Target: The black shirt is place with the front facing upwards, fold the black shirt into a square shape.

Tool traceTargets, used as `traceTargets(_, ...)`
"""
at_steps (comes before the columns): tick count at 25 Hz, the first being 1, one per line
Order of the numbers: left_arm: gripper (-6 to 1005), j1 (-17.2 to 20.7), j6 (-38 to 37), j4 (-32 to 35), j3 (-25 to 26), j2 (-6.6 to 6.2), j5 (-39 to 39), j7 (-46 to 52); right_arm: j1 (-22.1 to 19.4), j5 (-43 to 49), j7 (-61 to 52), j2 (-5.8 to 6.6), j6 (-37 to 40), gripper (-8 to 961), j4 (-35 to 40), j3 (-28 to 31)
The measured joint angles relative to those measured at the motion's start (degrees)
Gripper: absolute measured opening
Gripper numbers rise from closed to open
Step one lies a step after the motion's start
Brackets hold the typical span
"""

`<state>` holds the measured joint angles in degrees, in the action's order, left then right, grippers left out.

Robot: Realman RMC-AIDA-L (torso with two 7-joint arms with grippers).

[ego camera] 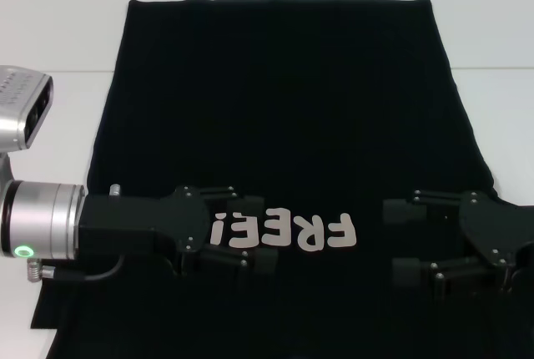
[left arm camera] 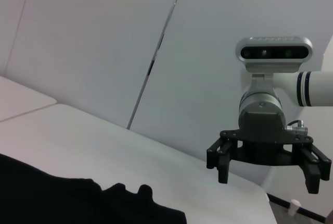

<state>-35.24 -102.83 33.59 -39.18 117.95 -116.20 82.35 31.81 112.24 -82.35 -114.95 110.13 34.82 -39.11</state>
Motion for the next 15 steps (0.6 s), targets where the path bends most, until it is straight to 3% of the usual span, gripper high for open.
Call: traceTargets(15, 919, 0.0, 0.0, -0.2, 0.0, 0.23, -0.9, 0.0, 0.1, 0.0, 0.0, -0.11, -0.3, 945, -0.4, -0.3)
